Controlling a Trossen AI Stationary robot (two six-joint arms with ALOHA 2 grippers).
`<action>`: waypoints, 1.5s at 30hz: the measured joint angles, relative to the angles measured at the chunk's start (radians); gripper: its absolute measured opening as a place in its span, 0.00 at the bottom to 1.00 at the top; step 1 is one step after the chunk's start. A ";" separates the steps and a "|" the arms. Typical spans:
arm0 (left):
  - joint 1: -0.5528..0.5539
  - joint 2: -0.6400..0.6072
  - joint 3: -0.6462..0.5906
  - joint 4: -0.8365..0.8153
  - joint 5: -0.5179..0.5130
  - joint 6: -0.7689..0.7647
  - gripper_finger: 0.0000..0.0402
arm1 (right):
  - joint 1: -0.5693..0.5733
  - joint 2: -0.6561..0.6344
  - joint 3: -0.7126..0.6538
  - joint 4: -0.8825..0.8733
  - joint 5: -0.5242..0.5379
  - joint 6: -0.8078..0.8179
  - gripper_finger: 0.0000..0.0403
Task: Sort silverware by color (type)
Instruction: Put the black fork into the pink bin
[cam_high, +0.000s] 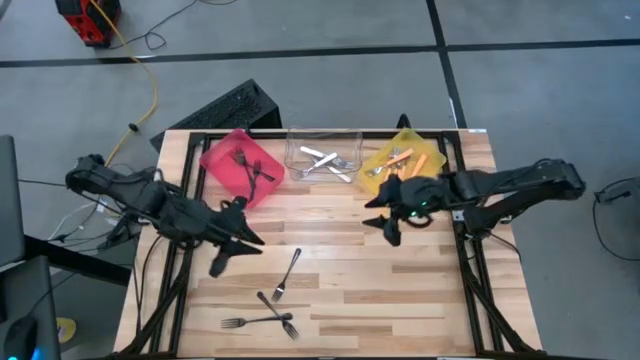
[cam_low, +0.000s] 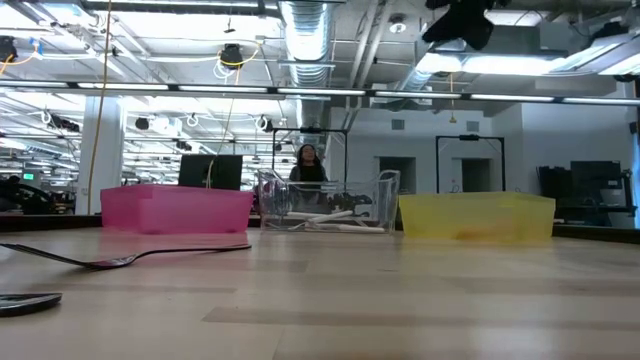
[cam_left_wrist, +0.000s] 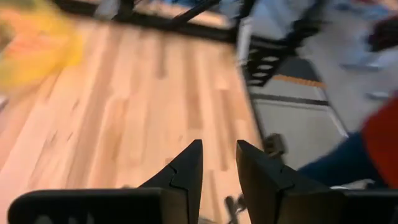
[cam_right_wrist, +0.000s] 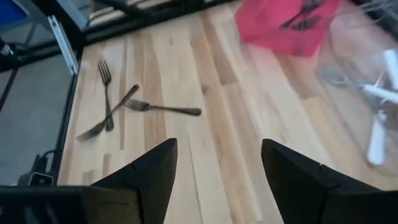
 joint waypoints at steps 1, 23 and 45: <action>-0.008 0.017 0.000 -0.012 -0.029 -0.031 0.20 | 0.004 0.019 0.000 0.005 0.000 0.003 0.64; -0.115 0.493 0.000 -0.224 -0.041 -0.448 0.37 | -0.007 0.285 0.000 -0.012 0.001 0.038 0.64; -0.104 0.780 0.000 -0.019 -0.146 -0.808 0.59 | -0.008 0.352 0.001 -0.008 0.028 -0.028 0.64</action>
